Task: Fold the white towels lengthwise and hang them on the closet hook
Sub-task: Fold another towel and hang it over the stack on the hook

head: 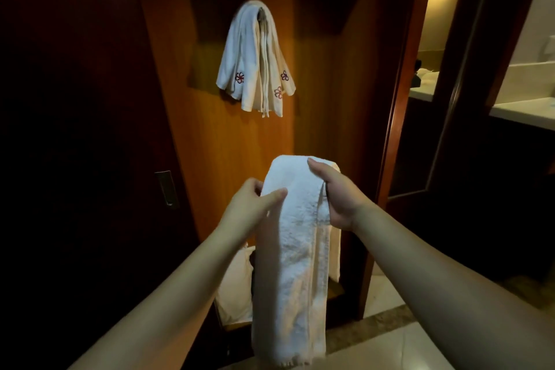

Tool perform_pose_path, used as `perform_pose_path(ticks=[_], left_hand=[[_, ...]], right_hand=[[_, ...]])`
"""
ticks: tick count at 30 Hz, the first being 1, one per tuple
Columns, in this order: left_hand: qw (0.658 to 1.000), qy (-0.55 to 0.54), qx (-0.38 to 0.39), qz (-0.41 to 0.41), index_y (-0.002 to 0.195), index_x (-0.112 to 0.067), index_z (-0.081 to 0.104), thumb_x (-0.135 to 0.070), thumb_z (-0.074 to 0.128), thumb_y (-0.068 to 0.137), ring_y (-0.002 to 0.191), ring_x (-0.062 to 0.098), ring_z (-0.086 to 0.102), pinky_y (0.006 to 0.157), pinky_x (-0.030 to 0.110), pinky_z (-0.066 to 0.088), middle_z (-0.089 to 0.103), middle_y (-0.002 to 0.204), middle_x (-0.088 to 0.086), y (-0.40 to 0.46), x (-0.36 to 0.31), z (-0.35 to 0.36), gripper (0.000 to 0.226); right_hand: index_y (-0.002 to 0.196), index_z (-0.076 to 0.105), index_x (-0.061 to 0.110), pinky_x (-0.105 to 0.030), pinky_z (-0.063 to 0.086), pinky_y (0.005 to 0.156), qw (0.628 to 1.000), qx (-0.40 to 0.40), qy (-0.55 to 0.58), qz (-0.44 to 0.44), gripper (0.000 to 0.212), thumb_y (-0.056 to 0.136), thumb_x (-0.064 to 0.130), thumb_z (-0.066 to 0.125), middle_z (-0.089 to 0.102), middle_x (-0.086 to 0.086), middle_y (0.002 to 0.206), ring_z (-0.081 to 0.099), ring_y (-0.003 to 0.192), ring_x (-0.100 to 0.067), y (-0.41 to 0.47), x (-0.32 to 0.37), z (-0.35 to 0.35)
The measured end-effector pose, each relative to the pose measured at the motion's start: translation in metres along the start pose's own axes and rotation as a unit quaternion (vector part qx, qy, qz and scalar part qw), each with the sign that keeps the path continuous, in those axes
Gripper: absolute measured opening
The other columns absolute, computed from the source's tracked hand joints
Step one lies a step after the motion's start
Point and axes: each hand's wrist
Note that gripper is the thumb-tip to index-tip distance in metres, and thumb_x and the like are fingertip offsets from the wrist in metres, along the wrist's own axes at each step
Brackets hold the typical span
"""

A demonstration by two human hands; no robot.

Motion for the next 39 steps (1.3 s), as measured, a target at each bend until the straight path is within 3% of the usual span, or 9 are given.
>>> perform_pose_path(ticks=[3,6,9,16,20,23,29,34,39], left_hand=[[0.984,0.027,-0.130,0.118,0.107,-0.026,0.047,-0.047,0.068,0.087,0.097,0.011,0.052,0.072,0.020,0.043,0.049,0.105,-0.009,-0.014,0.010,0.011,0.035],[0.974,0.064,-0.099,0.195,0.102,-0.034,0.044,-0.055,0.060,0.085,0.092,0.004,0.048,0.069,0.018,0.040,0.041,0.098,-0.022,-0.023,0.017,0.024,0.031],[0.960,0.125,-0.120,0.220,0.103,-0.034,0.042,-0.061,0.051,0.081,0.088,0.007,0.048,0.065,0.023,0.044,0.041,0.096,-0.019,-0.019,0.018,0.028,0.036],[0.955,0.196,-0.128,0.181,0.083,-0.032,0.041,-0.035,0.046,0.084,0.065,0.009,0.049,0.049,0.028,0.041,0.047,0.079,-0.010,-0.011,0.012,0.027,0.007],[0.949,0.269,-0.094,0.138,0.109,-0.026,0.045,-0.043,0.057,0.092,0.074,0.014,0.062,0.062,0.039,0.058,0.056,0.091,-0.008,-0.004,0.010,0.032,0.027],[0.940,0.297,-0.097,0.134,0.104,-0.025,0.046,-0.034,0.050,0.098,0.068,0.013,0.061,0.063,0.040,0.059,0.057,0.081,-0.007,-0.003,0.011,0.034,0.011],[0.947,0.207,-0.164,0.182,0.080,-0.023,0.052,-0.030,0.039,0.102,0.057,0.012,0.056,0.054,0.043,0.054,0.055,0.066,-0.006,-0.011,0.014,0.024,0.027],[0.973,0.108,-0.098,0.177,0.090,-0.036,0.049,-0.061,0.032,0.091,0.075,0.004,0.054,0.055,0.019,0.040,0.051,0.085,-0.016,-0.035,0.018,0.052,0.031],[0.983,0.075,-0.105,0.129,0.098,-0.045,0.033,-0.056,0.055,0.083,0.074,0.003,0.060,0.056,0.023,0.055,0.053,0.090,-0.018,-0.031,0.018,0.049,0.029]], right_hand=[[0.135,0.057,0.019,-0.047,0.045,0.109,1.000,-0.009,0.000,-0.019,0.076,0.075,0.064,0.069,0.069,-0.011,0.127,0.066,0.117,-0.031,0.006,0.005,0.011],[0.140,0.054,0.016,-0.048,0.038,0.114,0.999,0.020,-0.008,-0.030,0.076,0.083,0.066,0.059,0.065,-0.011,0.135,0.061,0.125,-0.031,0.009,0.009,0.022],[0.154,0.035,0.022,-0.052,0.022,0.123,0.997,-0.016,-0.067,-0.031,0.096,0.078,0.076,0.057,0.040,-0.008,0.158,0.036,0.147,-0.029,0.016,0.011,0.033],[0.156,0.031,0.019,-0.045,0.028,0.122,0.990,-0.052,-0.116,-0.053,0.098,0.080,0.075,0.056,0.036,-0.008,0.160,0.038,0.145,-0.025,0.019,0.018,0.041],[0.154,0.035,0.015,-0.046,0.031,0.120,0.987,-0.060,-0.147,-0.036,0.106,0.073,0.080,0.055,0.045,-0.012,0.154,0.046,0.139,-0.028,0.022,0.019,0.042],[0.156,0.030,0.019,-0.049,0.030,0.120,0.978,-0.093,-0.185,-0.024,0.114,0.066,0.085,0.051,0.042,-0.012,0.155,0.043,0.141,-0.030,0.025,0.019,0.043],[0.147,0.040,0.023,-0.044,0.034,0.117,0.954,-0.154,-0.253,-0.043,0.082,0.088,0.079,0.040,0.047,-0.009,0.151,0.047,0.136,-0.027,0.025,0.024,0.035],[0.156,0.032,0.026,-0.047,0.022,0.118,0.952,-0.132,-0.273,-0.043,0.085,0.089,0.079,0.036,0.027,-0.003,0.164,0.026,0.150,-0.025,0.023,0.015,0.052],[0.157,0.028,0.023,-0.040,0.027,0.112,0.955,-0.104,-0.277,-0.022,0.099,0.080,0.085,0.037,0.030,-0.005,0.163,0.029,0.149,-0.028,0.018,0.017,0.058]])
Point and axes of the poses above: each hand's wrist, its own y-axis towards the middle knuckle, its own z-axis out of the palm, x = y × z
